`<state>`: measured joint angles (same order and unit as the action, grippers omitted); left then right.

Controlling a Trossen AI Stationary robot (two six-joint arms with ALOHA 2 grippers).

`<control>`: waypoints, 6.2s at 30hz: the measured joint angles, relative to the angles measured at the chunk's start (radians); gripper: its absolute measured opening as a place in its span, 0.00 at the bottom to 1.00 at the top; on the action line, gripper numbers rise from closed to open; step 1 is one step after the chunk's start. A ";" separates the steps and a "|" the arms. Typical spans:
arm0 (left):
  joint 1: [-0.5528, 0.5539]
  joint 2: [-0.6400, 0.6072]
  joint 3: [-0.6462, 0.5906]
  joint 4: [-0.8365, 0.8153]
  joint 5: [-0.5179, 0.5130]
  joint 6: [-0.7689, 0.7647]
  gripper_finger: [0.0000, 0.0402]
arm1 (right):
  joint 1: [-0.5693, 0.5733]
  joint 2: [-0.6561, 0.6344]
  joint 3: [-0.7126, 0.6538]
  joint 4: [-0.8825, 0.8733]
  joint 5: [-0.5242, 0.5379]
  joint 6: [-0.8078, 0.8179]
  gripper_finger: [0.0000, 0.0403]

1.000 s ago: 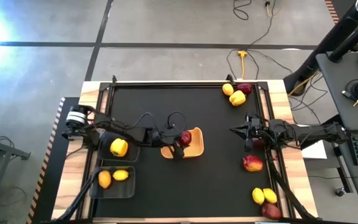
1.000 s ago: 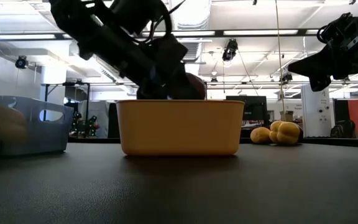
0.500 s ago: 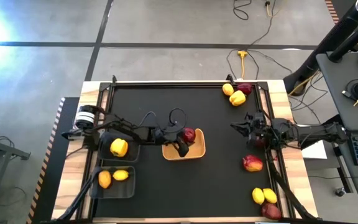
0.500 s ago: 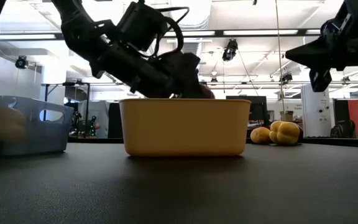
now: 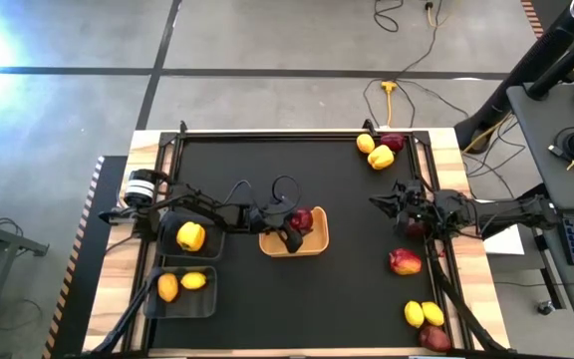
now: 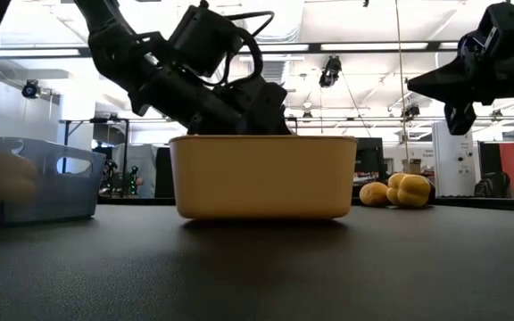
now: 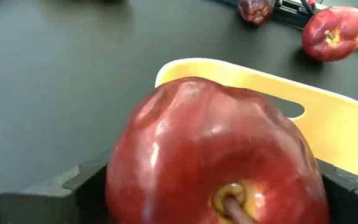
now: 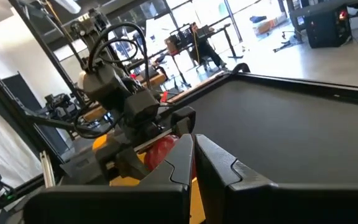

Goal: Sort produce into baskets
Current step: Put the red apple into the yellow bin

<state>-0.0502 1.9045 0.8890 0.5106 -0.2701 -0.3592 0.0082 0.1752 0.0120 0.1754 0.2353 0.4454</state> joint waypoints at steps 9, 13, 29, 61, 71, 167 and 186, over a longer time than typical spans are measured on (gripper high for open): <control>0.000 -0.001 0.003 -0.008 0.001 0.029 0.91 | 0.000 0.022 0.000 0.023 -0.034 -0.035 0.02; 0.000 -0.002 0.038 -0.056 0.000 0.057 0.93 | 0.000 0.033 0.000 0.061 -0.034 -0.046 0.02; -0.020 -0.108 0.111 -0.087 0.000 0.220 0.93 | 0.000 0.214 0.254 -0.214 -0.108 -0.100 0.02; -0.014 -0.301 0.105 0.024 -0.001 0.482 0.93 | 0.505 1.389 1.257 -1.697 -0.472 0.420 0.57; -0.014 -0.310 0.105 -0.003 -0.001 0.482 0.93 | 0.413 1.564 1.229 -1.723 -0.509 0.162 0.97; -0.081 -0.732 -0.414 0.475 -0.103 0.715 0.93 | 0.033 1.564 1.224 -0.743 -0.077 -0.350 0.92; -0.081 -0.733 -0.414 0.466 -0.104 0.717 0.93 | 0.035 1.563 1.250 -0.701 -0.086 -0.321 0.94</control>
<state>-0.1310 1.1717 0.4747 0.9768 -0.3744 0.3573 0.0436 1.7382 1.2624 -0.5255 0.1490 0.1244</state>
